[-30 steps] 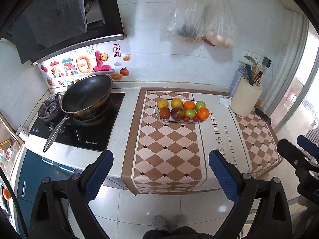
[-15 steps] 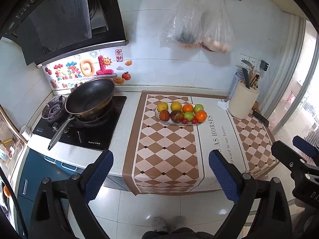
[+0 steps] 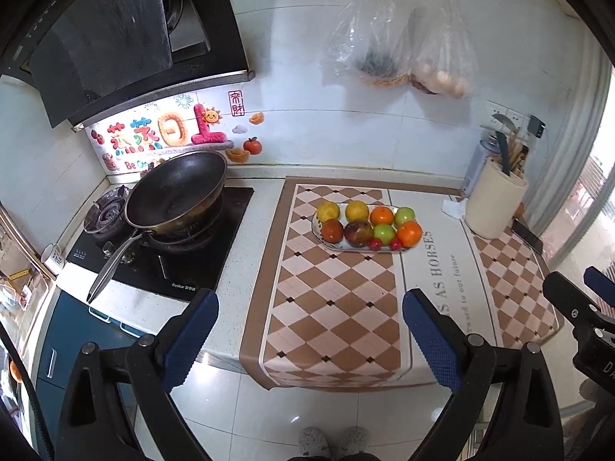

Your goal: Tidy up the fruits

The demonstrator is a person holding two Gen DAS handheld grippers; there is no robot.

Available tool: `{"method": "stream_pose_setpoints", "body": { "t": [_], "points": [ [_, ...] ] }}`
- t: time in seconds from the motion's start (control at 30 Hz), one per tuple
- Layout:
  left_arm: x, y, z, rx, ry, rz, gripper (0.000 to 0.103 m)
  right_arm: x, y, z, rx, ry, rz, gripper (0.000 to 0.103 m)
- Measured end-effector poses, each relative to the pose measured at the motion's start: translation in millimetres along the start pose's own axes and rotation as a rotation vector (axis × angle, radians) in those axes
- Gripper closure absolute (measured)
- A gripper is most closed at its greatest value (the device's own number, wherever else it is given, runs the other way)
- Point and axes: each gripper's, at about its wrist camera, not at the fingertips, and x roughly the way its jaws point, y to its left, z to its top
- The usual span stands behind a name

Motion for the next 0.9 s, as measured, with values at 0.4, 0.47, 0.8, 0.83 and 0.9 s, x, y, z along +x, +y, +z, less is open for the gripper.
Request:
{"method": "stream_pose_setpoints", "body": {
  "t": [0.4,0.47,0.8,0.83,0.9],
  "points": [
    [63.6,-10.6,20.0,-0.001,0.044,0.033,0.001,83.1,-6.2,17.6,-0.02,0.058,-0.042,0.003],
    [72.5,-11.9,21.6,-0.004,0.049,0.039,0.001,91.1,-6.3,18.4,-0.021,0.066,-0.045,0.003],
    [95.2,-18.0,25.3,-0.002,0.073,0.04,0.001,119.3,-4.7,24.9,-0.022,0.095,-0.05,0.003],
    [96.8,-18.6,25.9,-0.001,0.074,0.038,0.001,120.9,-4.3,25.7,-0.021,0.096,-0.048,0.003],
    [99.3,-19.6,26.9,0.005,0.076,0.039,0.001,121.4,-4.1,26.0,-0.023,0.096,-0.048,0.003]
  ]
}}
